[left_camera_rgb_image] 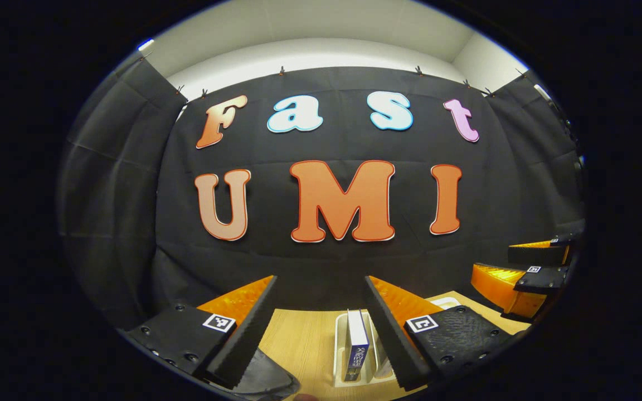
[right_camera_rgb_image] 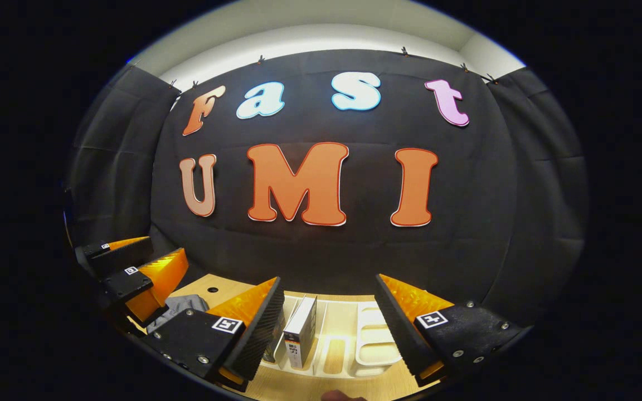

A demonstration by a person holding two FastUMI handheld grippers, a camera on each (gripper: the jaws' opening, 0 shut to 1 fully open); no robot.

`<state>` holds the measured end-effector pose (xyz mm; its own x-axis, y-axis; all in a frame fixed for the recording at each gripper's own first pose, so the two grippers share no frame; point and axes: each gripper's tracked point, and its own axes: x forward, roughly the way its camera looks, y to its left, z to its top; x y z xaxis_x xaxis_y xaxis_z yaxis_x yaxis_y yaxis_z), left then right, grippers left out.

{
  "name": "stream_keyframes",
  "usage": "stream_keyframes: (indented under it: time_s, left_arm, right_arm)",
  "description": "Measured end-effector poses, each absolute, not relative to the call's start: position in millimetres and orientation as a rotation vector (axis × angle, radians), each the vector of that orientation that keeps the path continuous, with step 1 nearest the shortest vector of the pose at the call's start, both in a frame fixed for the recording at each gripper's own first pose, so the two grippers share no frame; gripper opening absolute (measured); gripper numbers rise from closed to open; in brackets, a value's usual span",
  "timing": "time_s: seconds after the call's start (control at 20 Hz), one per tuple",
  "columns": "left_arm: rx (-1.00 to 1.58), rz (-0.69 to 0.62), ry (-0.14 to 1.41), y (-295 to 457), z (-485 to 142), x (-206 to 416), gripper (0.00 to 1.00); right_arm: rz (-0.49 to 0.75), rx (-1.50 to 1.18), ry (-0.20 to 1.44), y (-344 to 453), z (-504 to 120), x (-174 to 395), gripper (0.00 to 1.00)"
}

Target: Open the schoolbag, grab two books from the bookshelf and put them into the schoolbag.

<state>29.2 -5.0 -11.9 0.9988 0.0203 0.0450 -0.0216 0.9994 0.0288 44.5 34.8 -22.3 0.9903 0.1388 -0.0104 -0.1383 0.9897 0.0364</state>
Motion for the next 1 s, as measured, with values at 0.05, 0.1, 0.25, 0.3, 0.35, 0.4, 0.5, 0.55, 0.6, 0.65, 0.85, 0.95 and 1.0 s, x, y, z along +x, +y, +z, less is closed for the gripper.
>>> stream_keyframes:
  time_s: [0.05,0.1,0.25,0.3,0.35,0.4,0.5,0.55,0.6,0.65,0.85,0.95,1.0]
  left_arm:
    - [0.028,0.011,-0.042,-1.2,-14.5,28.2,0.95]
    - [0.034,0.003,-0.046,2.4,-15.2,28.4,0.95]
    - [0.105,0.004,-0.032,18.2,-27.9,30.5,0.95]
    - [0.129,0.005,-0.024,23.8,-33.8,30.4,0.95]
    - [0.16,0.005,-0.011,27.9,-41.9,31.9,0.95]
    - [0.197,0.011,0.004,35.0,-49.9,31.9,0.94]
    - [0.277,0.015,0.027,44.9,-68.4,30.8,0.95]
    - [0.318,0.015,0.041,49.9,-80.1,28.5,0.95]
    - [0.352,0.016,0.057,53.5,-90.1,27.3,0.95]
    - [0.384,0.016,0.074,57.7,-104.1,25.9,0.95]
    - [0.511,0.026,0.159,73.9,-155.4,21.5,0.95]
    - [0.573,0.026,0.2,81.4,-179.7,17.1,0.97]
    - [0.608,0.026,0.221,85.3,-191.5,15.3,0.97]
  right_arm:
    - [0.133,0.027,0.031,37.1,-28.8,48.5,0.97]
    - [0.134,0.029,0.036,39.6,-30.5,49.6,0.97]
    - [0.121,0.037,0.038,43.9,-28.3,53.6,0.98]
    - [0.117,0.037,0.038,44.4,-27.7,55.9,0.98]
    - [0.113,0.035,0.041,44.9,-29.4,59.7,0.98]
    - [0.109,0.031,0.044,44.1,-30.6,61.7,0.97]
    - [0.098,0.027,0.046,42.7,-31.3,66.1,0.97]
    - [0.095,0.029,0.045,43.2,-30.3,67.6,0.98]
    - [0.088,0.03,0.044,41.3,-30.3,69.1,0.97]
    - [0.082,0.031,0.044,37.9,-31.2,70.8,0.97]
    - [0.059,0.027,0.053,30.8,-34.0,73.4,0.98]
    - [0.051,0.021,0.057,27.7,-36.7,73.9,0.98]
    - [0.049,0.019,0.058,25.8,-37.3,74.0,0.98]
